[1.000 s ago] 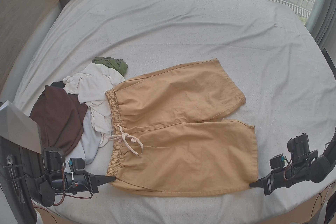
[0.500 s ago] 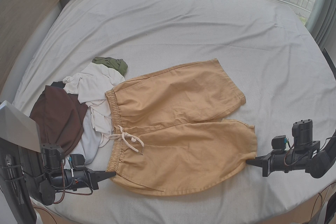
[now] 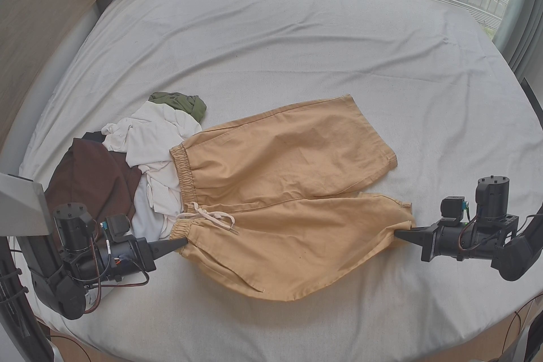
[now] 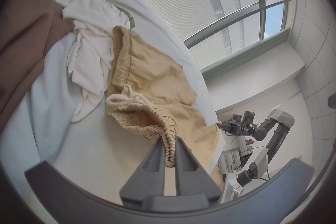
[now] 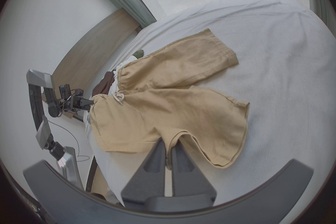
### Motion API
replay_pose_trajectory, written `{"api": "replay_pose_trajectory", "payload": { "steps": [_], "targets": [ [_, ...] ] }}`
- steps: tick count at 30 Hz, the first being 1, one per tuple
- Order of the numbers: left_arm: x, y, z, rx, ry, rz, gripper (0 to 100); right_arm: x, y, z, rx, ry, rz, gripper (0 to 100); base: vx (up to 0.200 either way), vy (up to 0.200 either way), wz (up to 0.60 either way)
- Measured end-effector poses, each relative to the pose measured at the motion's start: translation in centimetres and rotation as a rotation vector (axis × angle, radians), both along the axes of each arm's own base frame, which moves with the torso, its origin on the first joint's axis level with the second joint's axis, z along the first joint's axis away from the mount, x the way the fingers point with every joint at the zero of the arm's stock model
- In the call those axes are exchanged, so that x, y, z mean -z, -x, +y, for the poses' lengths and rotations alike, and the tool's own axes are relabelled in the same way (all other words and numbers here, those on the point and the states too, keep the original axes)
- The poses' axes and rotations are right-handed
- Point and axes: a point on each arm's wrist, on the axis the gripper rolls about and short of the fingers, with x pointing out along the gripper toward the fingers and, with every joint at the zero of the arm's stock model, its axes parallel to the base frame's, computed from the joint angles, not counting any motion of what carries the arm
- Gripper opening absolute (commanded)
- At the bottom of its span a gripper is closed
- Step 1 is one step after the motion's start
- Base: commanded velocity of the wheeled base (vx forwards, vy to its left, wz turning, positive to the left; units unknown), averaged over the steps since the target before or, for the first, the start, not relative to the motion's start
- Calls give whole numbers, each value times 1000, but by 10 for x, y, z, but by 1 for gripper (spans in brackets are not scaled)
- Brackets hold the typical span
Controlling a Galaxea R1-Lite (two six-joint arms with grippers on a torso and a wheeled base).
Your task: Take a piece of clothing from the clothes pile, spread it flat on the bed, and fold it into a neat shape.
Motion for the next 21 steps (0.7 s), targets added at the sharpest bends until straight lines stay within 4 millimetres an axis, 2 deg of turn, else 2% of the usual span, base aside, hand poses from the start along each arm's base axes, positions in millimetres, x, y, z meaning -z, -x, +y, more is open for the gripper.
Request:
{"api": "replay_pose_trajectory", "payload": {
  "steps": [10, 21],
  "targets": [
    [-18, -18, -1, -92, 48, -57, 0, -17, -11, 3, 30, -77, -66, 0, 0, 0, 0],
    [-26, -27, -4, -131, 73, -79, 0, -37, -30, 4, 73, -130, -133, 0, 0, 0, 0]
  ]
}}
